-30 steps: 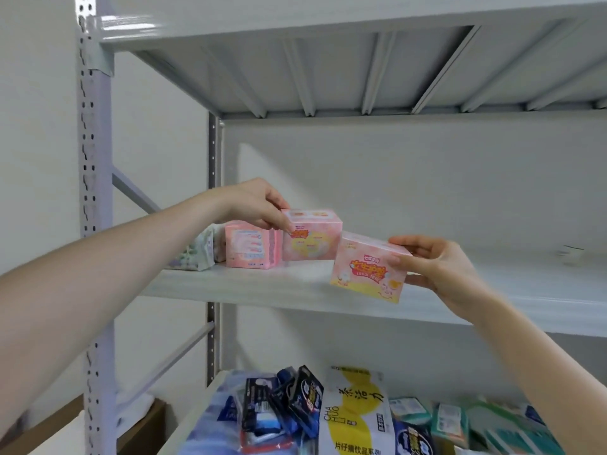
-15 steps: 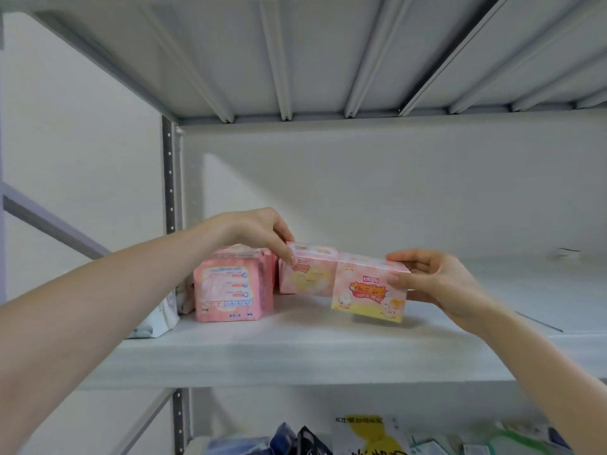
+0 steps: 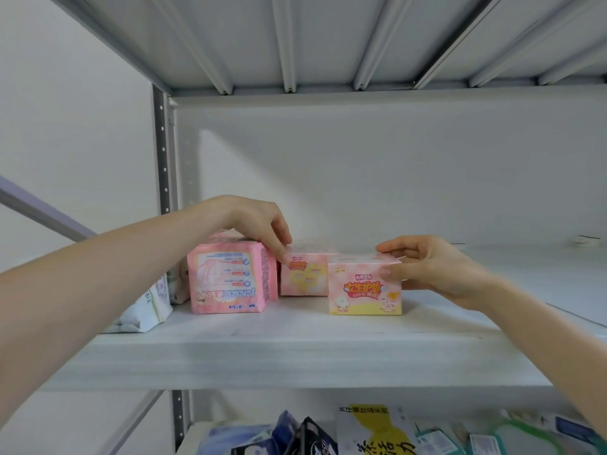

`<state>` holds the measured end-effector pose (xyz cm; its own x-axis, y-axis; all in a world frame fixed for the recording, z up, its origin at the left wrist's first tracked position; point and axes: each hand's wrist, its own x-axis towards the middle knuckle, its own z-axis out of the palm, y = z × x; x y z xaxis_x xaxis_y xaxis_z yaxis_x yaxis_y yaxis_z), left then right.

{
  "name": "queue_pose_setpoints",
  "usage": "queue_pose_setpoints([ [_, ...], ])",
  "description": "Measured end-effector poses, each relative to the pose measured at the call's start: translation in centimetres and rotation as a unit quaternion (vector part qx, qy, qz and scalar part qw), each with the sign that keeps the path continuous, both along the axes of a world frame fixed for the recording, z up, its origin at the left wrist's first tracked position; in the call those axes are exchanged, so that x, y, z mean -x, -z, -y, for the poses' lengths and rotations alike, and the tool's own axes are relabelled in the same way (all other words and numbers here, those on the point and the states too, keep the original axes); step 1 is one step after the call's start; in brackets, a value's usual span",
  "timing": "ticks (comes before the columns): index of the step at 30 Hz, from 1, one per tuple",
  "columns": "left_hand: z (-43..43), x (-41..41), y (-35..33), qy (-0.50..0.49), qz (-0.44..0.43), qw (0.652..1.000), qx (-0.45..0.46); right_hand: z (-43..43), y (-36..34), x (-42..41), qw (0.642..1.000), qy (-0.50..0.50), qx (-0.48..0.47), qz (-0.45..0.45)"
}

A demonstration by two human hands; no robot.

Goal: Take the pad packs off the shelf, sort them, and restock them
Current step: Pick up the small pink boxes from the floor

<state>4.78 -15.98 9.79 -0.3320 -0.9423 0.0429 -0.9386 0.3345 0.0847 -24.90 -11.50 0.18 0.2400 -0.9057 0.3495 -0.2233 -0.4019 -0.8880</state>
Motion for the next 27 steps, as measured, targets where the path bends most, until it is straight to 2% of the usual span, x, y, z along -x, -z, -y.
queue_pose_setpoints([
  [4, -0.6, 0.1, -0.6, 0.005, 0.017, 1.000, -0.015, -0.3, -0.2, -1.2, 1.000, 0.005, -0.007, -0.002],
  [10, -2.5, 0.4, -0.8, 0.056, 0.036, 0.991, -0.112, -0.7, -0.3, -3.8, 1.000, 0.007, -0.021, -0.002],
  [19, -2.8, 0.7, 0.4, 0.034, 0.058, 0.997, -0.036, -0.6, 0.1, -7.3, 0.999, 0.025, -0.020, 0.006],
  [27, -2.5, 0.8, 0.9, 0.016, 0.055, 0.998, -0.018, 0.1, 0.5, -7.7, 0.999, 0.031, -0.014, 0.019],
])
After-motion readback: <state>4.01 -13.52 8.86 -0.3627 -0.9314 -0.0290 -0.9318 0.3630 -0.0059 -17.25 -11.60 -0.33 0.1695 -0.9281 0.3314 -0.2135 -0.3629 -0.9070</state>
